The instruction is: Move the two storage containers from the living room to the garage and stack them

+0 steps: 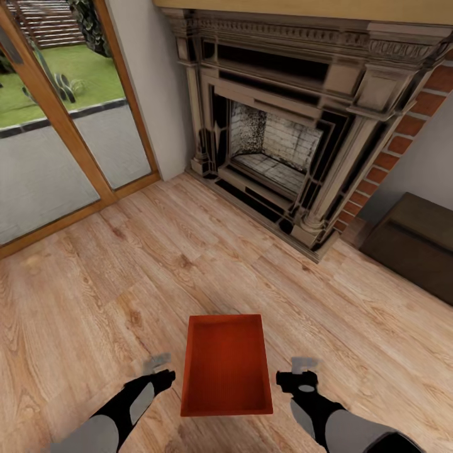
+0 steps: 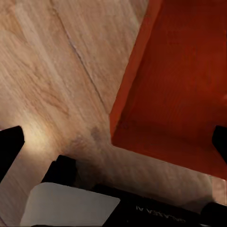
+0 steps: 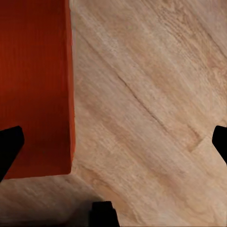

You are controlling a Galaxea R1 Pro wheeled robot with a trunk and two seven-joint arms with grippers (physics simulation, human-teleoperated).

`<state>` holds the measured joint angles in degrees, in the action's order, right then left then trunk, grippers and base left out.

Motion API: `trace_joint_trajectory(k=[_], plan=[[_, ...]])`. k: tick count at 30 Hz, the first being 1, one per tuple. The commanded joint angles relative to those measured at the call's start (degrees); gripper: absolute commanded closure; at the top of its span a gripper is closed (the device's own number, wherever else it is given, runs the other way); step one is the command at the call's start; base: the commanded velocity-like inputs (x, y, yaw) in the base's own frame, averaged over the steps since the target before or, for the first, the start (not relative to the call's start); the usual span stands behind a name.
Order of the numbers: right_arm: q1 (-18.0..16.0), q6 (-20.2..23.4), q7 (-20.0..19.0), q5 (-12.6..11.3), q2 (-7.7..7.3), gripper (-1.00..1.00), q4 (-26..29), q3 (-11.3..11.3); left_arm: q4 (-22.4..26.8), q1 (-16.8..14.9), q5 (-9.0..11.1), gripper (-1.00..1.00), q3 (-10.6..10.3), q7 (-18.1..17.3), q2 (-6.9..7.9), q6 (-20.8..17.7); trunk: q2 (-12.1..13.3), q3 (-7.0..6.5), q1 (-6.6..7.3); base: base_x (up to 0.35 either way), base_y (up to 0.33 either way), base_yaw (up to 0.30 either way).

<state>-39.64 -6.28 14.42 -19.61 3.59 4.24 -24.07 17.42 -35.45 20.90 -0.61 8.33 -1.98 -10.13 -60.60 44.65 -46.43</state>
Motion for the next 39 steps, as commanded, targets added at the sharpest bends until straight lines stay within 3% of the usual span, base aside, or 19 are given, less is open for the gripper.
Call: trace_joint_trajectory(k=[1,2,4,5,6,10,16,39], plan=[[-0.2,-0.5,0.2,-0.6,2.22,-1.00,0.0,-0.4,0.7,-0.3,-0.5,-1.00,-0.2,0.5,-2.61,-0.1,0.0,0.04,0.00,0.000,0.000,0.000],[-0.3,-0.8,0.2,-0.5,3.13,-1.00,0.0,-0.4,1.0,-0.4,-1.7,-1.00,-0.4,0.5,-3.85,-0.1,0.0,0.04,0.00,0.000,0.000,0.000],[-0.4,-1.7,0.1,-0.3,4.13,-1.00,0.0,-0.5,1.3,-0.5,-5.9,-1.00,-1.1,0.6,-5.29,0.1,0.0,0.04,0.00,0.000,0.000,0.000],[-0.4,-3.0,-0.1,-0.2,4.72,-1.00,-0.2,-0.5,1.0,-0.6,-10.8,-1.00,-1.9,0.6,-5.86,1.0,0.0,0.04,0.00,0.000,0.000,0.000],[-0.4,-3.6,-0.3,-0.2,4.95,-1.00,-0.4,-0.5,0.9,-0.6,-12.5,-1.00,-2.1,0.6,-5.91,2.0,0.0,0.04,0.00,0.000,0.000,0.000],[-0.2,-5.1,-0.7,-0.3,5.24,-1.00,-1.7,-0.5,0.6,-0.6,-15.6,-1.00,-2.2,0.6,-5.76,6.3,0.0,0.04,0.00,0.000,0.000,0.000],[-0.1,-8.4,-0.7,-0.3,5.19,-1.00,-3.3,-0.5,0.5,-0.6,-15.8,-1.00,-2.3,0.5,-5.85,7.0,0.0,0.04,0.00,0.000,0.000,0.000],[-0.1,-9.0,-1.0,-0.3,5.11,-1.00,-3.4,-0.5,0.5,-0.6,-15.5,-1.00,-2.0,1.0,-6.09,7.1,0.0,0.04,0.00,0.000,0.000,0.000]])
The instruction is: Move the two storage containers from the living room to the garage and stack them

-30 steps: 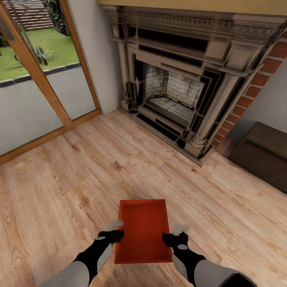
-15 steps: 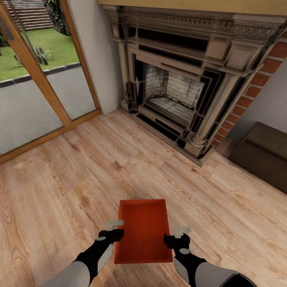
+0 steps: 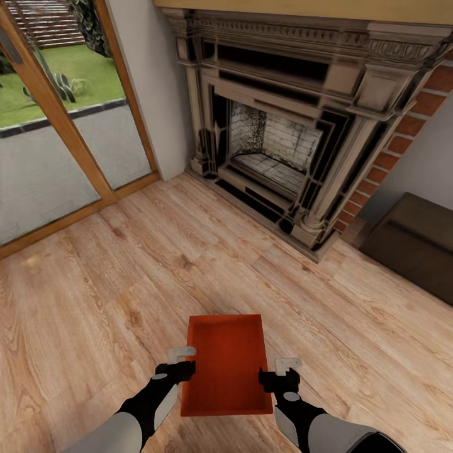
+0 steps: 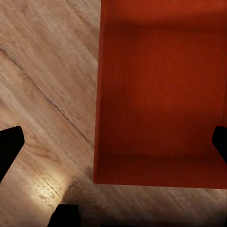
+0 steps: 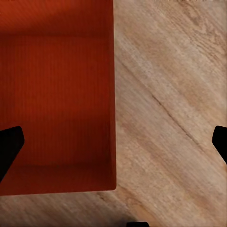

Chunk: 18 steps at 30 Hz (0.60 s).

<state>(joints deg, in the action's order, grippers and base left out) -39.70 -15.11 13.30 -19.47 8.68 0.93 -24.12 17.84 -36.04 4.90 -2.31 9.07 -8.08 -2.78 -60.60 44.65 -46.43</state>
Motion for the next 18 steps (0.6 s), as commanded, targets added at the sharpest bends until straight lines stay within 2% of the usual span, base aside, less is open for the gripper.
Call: trace_joint_trajectory(k=[1,14,18], plan=[[0.0,-0.2,0.2,-0.5,0.02,-1.00,-0.1,-0.5,0.1,0.0,0.5,-1.00,-0.3,0.3,0.01,-0.3,-0.4,0.21,-0.22,0.000,0.000,0.000],[0.0,-0.2,0.1,-0.5,0.02,-1.00,-0.1,-0.5,0.0,0.0,0.6,-1.00,-0.2,0.3,0.01,-0.6,-5.6,2.55,-3.08,0.000,0.000,0.000],[0.0,-0.2,-1.1,-0.5,-0.14,-1.00,-0.1,-0.4,0.0,0.0,0.6,-1.00,-0.2,0.3,0.07,-0.8,-7.2,3.27,-3.96,0.000,0.000,0.000]])
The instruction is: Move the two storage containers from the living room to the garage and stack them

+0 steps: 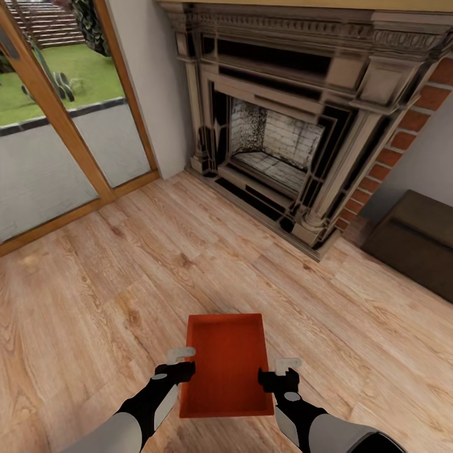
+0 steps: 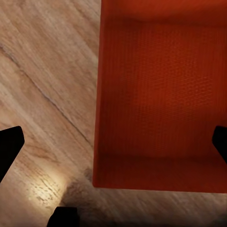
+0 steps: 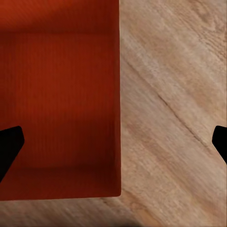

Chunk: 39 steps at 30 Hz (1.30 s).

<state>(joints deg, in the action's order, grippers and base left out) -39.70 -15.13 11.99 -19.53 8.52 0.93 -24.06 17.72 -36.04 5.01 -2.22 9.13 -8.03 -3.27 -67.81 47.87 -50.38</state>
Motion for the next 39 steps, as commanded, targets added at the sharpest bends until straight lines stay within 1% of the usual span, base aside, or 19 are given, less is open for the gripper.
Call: trace_joint_trajectory(k=[1,3,4,10,16,22,30,39], plan=[[0.0,-0.2,-0.1,-0.5,0.00,-1.00,0.0,-0.5,0.1,0.0,0.5,-1.00,-0.2,0.3,0.01,-0.3,-0.4,0.22,-0.23,0.000,0.000,0.000],[0.0,-0.2,-2.0,-0.8,-0.25,-1.00,0.0,-0.5,0.1,0.0,0.5,-1.00,-0.2,0.3,0.05,-0.4,-1.2,0.58,-0.67,0.000,0.000,0.000],[0.0,-0.2,-2.4,-0.9,-0.32,-1.00,-0.1,-0.5,0.1,0.0,0.5,-1.00,-0.2,0.3,0.10,-0.5,-1.6,0.76,-0.89,0.000,0.000,0.000],[0.0,-1.0,-2.5,-1.0,-0.32,-1.00,-0.1,-0.5,-0.4,0.0,0.5,-1.00,-0.2,0.3,0.20,-0.5,-4.0,1.84,-2.20,0.000,0.000,0.000],[0.4,-2.0,-2.6,-1.0,-0.32,-1.00,-0.1,-0.4,-2.0,0.0,0.4,-1.00,-0.1,0.4,0.27,-0.2,-1.6,0.76,-0.89,0.000,0.000,0.000],[0.8,-4.2,-2.7,-0.8,-0.35,-1.00,-0.1,-0.5,-3.1,0.0,0.7,-1.00,-0.1,0.4,0.26,0.1,0.8,-0.32,0.43,0.000,0.000,0.000],[0.8,-4.3,-2.7,-0.9,-0.35,-1.00,-0.1,-0.5,-3.3,0.0,0.8,-1.00,-0.1,0.4,0.38,0.2,4.0,-1.76,2.19,0.000,0.000,0.000],[0.8,-4.3,-2.7,-0.8,-0.35,-1.00,-0.1,-0.5,-3.2,0.0,0.7,-1.00,-0.1,0.4,0.45,0.3,0.4,-0.14,0.21,0.000,0.000,0.000]])
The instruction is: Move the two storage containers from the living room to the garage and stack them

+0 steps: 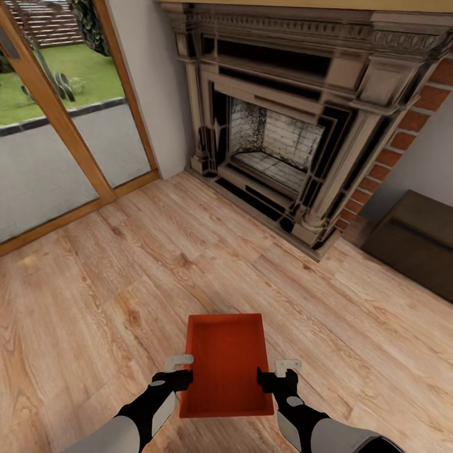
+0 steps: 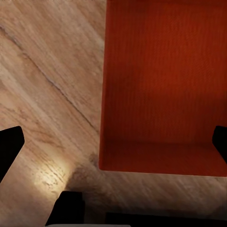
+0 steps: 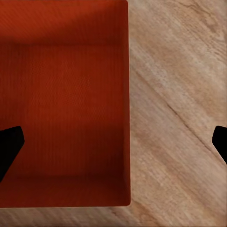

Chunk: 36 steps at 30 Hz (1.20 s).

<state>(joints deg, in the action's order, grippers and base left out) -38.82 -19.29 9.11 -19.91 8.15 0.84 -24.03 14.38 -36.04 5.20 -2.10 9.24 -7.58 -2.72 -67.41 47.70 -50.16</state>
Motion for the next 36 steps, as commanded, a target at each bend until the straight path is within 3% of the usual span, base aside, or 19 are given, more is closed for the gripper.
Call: trace_joint_trajectory(k=[1,36], plan=[[0.0,-0.2,0.2,-0.4,0.02,-1.00,0.0,-0.5,0.1,0.0,0.6,-1.00,-0.3,0.3,0.01,-0.3,-0.4,0.22,-0.23,0.000,0.000,0.000],[0.0,-0.2,0.2,-0.1,0.02,-1.00,0.0,-0.5,0.0,0.0,0.7,-1.00,-0.1,0.3,0.30,-0.4,-14.5,6.50,-7.91,0.000,0.000,0.000]])
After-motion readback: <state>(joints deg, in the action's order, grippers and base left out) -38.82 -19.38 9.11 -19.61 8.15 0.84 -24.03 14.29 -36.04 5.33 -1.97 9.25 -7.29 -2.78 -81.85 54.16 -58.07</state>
